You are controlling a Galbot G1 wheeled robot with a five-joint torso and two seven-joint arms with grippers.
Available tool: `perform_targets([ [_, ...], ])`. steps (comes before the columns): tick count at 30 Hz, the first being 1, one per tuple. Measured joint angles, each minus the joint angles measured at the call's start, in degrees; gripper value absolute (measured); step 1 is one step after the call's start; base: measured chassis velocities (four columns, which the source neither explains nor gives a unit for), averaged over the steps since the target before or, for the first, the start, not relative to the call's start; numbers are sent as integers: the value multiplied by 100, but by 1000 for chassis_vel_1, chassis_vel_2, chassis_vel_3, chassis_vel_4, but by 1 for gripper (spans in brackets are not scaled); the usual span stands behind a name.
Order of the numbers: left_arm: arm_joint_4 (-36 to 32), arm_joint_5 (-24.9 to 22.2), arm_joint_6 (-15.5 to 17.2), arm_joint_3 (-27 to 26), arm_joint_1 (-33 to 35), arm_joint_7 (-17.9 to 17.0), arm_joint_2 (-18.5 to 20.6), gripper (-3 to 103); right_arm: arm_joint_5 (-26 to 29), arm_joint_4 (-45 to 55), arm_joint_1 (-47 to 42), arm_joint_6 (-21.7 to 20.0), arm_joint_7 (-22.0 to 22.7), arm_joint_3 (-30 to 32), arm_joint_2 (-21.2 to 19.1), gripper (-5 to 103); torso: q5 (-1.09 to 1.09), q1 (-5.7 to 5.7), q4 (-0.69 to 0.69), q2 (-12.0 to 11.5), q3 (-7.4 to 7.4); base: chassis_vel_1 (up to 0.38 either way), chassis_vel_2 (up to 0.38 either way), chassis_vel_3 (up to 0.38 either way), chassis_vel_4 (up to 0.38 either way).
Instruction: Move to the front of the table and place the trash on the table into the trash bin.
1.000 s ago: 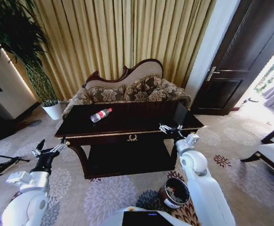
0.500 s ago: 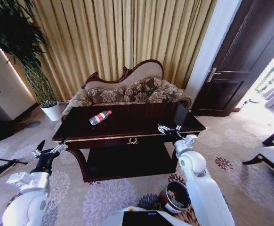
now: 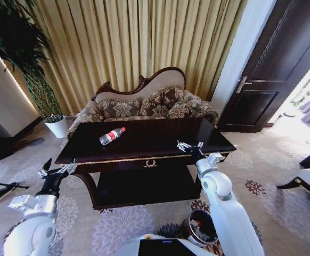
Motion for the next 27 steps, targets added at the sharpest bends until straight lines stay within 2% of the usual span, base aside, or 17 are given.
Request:
perform_targets([
  [2, -83, -326, 191, -88, -49, -93, 308, 100, -24, 2, -10, 8, -5, 0, 18, 100, 0, 0, 0, 0, 0, 0, 0, 0, 0],
  [3, -83, -326, 191, -88, -49, -93, 308, 100, -24, 2, -10, 8, -5, 0, 18, 100, 0, 0, 0, 0, 0, 0, 0, 0, 0],
  [6, -264, -987, 695, -389, -127, -342, 834, 100, -73, 2, -41, 35, -21, 16, 58, 100, 1, 0, -2, 0, 0, 0, 0, 0, 0],
  [7, -264, -987, 695, -389, -127, -342, 834, 100, -73, 2, -41, 35, -21, 16, 58, 100, 1, 0, -2, 0, 0, 0, 0, 0, 0],
  [9, -292, -1405, 1131, -765, -120, -407, 1204, 100, -106, 2, -80, 71, -33, 36, 92, 100, -1, 0, 0, 0, 0, 0, 0, 0, 0],
  [10, -292, -1405, 1131, -765, -120, -407, 1204, 100, -106, 2, -80, 71, -33, 36, 92, 100, -1, 0, 0, 0, 0, 0, 0, 0, 0],
  [11, -244, -1659, 1396, -1019, -107, -406, 1428, 100, -124, 2, -106, 87, -42, 54, 106, 100, 0, 0, 0, 0, 0, 0, 0, 0, 0],
  [14, 106, -2058, 1786, -1468, -109, -189, 1938, 100, -172, 2, -185, 145, -66, 112, 156, 100, 0, 0, 0, 0, 0, 0, 0, 0, 0],
  [15, 106, -2058, 1786, -1468, -109, -189, 1938, 100, -172, 2, -185, 145, -66, 112, 156, 100, 0, 0, 0, 0, 0, 0, 0, 0, 0],
  [17, 550, -2107, 1825, -1635, -169, 89, 2237, 100, -190, 10, -242, 171, -69, 150, 183, 100, 0, 0, -1, 0, 0, 0, 0, 0, 0],
  [19, 760, -2113, 1787, -1674, -204, 164, 2331, 100, -194, 17, -261, 178, -69, 169, 188, 100, -1, 0, -1, 0, 0, 0, 0, 0, 0],
  [23, 1688, -2189, 1474, -1697, -491, 314, 2662, 100, -194, -8, -279, 214, -70, 225, 205, 100, -2, 0, 1, 0, 1, 0, 0, 0, 0],
  [24, 1688, -2189, 1474, -1697, -491, 314, 2662, 100, -194, -8, -279, 214, -70, 225, 205, 100, -2, 0, 1, 0, 1, 0, 0, 0, 0],
  [27, 2304, -2258, 1140, -1464, -841, 493, 2947, 100, -196, -43, -259, 225, -69, 213, 242, 100, -1, 0, 0, 0, 0, 0, 0, 0, 0],
])
